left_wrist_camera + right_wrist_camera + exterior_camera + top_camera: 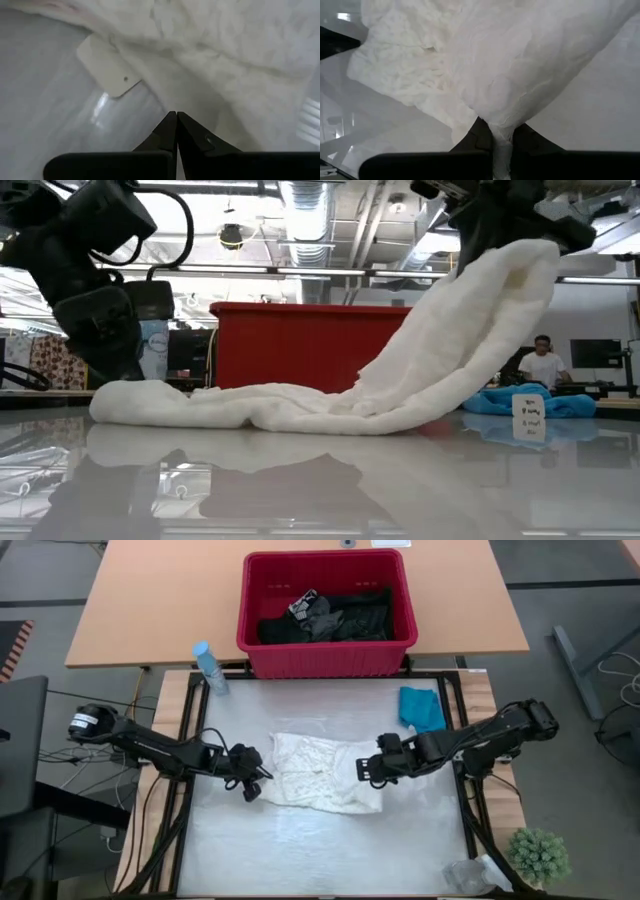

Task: Fold laundry
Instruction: Fold the white shirt

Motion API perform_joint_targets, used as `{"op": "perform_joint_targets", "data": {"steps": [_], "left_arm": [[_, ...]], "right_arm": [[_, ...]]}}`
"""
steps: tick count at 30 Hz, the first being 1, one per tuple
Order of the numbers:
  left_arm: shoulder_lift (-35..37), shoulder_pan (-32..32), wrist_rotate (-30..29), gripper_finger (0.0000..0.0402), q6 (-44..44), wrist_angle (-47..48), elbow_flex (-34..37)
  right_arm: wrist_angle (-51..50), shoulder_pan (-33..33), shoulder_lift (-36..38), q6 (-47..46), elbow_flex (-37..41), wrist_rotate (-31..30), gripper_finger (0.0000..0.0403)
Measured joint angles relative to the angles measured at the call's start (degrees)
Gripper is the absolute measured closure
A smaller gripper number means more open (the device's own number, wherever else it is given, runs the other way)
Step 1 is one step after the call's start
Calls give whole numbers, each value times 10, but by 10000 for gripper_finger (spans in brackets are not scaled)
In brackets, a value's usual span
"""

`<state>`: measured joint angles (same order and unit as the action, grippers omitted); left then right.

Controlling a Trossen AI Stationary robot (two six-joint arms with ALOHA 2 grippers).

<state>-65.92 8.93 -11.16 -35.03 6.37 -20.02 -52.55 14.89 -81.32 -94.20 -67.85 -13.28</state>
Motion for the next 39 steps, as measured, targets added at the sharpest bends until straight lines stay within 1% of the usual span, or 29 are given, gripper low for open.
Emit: {"op": "perform_joint_targets", "data": {"steps": [8, 13, 17, 20, 23, 28, 32, 36, 39], "left_arm": [[-50, 0, 6, 401, 3, -94, 15], [-102, 0, 23, 401, 15, -166, 15], [-143, -3, 31, 402, 16, -224, 14], [-173, -9, 45, 401, 19, -259, 3], [-197, -18, 63, 401, 35, -269, -20], [-235, -30, 76, 401, 60, -268, -62], [-240, -40, 123, 401, 53, -222, -84], [-184, -54, 153, 401, 48, -121, -88], [-126, -68, 150, 401, 67, -19, -105]], "right_arm": [[54, -25, 0, 37, 0, 1, 358], [95, -40, 0, 66, 0, 2, 358], [97, -50, -5, 77, 0, 13, 358], [106, -54, -14, 92, -1, 23, 358], [123, -61, -24, 109, -1, 33, 358], [139, -75, -54, 142, -13, 44, 358], [84, -75, -63, 147, -39, 19, 358], [7, -63, -52, 134, -51, 5, 358], [-34, -54, -45, 128, -52, 0, 358]]}}
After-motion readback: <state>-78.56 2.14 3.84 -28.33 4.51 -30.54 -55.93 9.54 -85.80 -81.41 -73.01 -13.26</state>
